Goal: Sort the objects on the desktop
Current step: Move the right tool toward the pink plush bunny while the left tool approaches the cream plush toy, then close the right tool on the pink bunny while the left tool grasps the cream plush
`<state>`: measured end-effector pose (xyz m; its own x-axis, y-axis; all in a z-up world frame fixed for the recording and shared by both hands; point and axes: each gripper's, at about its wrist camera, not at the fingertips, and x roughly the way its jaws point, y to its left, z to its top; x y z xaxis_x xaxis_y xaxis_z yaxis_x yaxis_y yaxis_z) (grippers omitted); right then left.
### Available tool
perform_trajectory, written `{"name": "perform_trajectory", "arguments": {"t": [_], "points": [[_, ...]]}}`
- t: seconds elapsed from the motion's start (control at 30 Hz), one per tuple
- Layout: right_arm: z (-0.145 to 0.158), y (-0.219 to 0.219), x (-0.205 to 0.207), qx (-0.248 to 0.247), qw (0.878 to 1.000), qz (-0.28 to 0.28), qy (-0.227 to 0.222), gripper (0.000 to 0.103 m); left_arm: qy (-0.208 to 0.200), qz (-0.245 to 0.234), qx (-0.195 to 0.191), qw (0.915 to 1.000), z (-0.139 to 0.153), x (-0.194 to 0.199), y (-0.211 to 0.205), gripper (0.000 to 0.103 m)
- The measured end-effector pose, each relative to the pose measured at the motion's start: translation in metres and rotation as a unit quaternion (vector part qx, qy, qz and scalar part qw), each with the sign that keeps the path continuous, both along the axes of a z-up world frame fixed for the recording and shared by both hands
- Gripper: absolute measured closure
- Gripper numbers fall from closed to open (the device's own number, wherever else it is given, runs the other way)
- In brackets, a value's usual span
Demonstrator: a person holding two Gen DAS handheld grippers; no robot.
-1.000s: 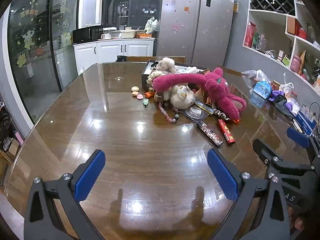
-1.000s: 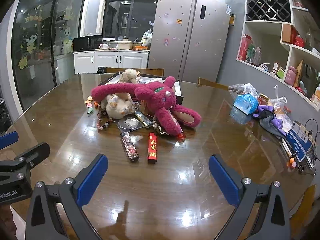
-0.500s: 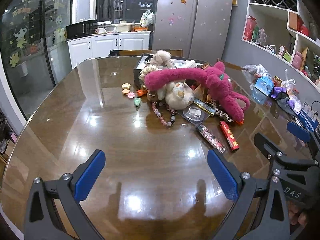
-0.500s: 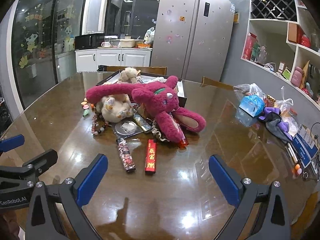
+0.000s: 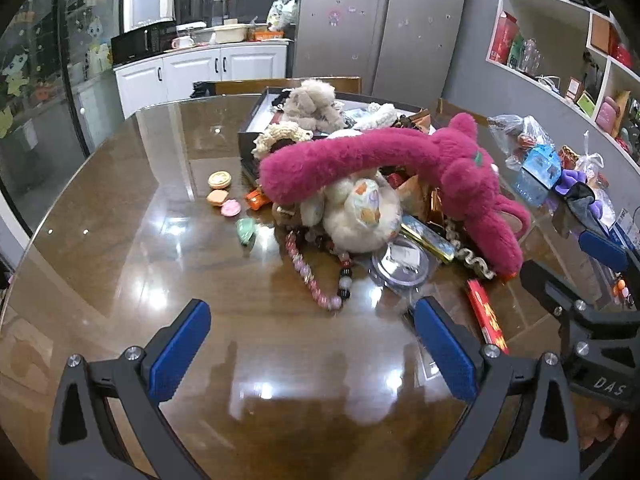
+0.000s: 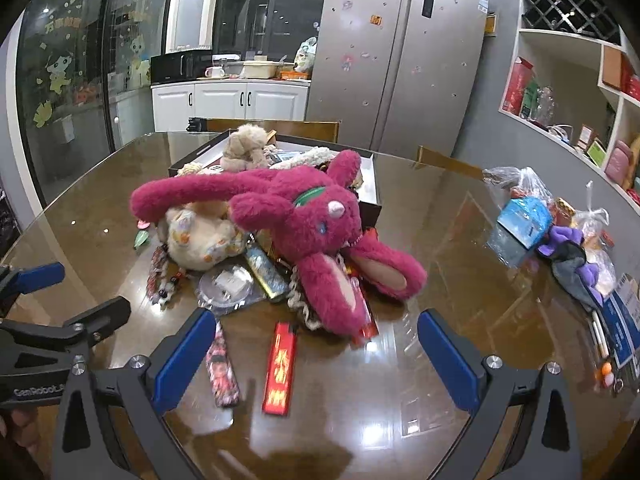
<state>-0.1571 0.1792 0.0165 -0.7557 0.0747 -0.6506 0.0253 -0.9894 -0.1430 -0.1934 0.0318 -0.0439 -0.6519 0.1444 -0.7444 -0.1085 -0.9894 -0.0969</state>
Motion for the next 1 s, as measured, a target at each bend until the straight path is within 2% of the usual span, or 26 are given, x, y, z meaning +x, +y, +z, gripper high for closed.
{"name": "perform_trajectory", "arguments": {"t": [0.17,0.3,0.63,1.0], "points": [[-0.004,0.006,-0.027,0.004,1.0,-0.003,-0.01,0.0,-0.01,-0.006,-0.025,0.9996,-0.01,-0.029,0.007,0.0],[-0.007,0.012,-0.045,0.007,1.0,-0.008,-0.015,0.0,-0.022,-0.009,-0.018,0.9996,-0.015,-0.047,0.01,0.0],[-0.015,0.014,-0.088,0.015,0.999,-0.013,-0.037,0.0,-0.037,-0.027,-0.042,0.9981,-0.02,-0.092,0.027,0.001],[-0.027,0.011,-0.113,0.009,0.999,-0.008,-0.052,0.0,-0.051,-0.04,-0.017,0.9977,-0.035,-0.11,0.033,0.001]]}}
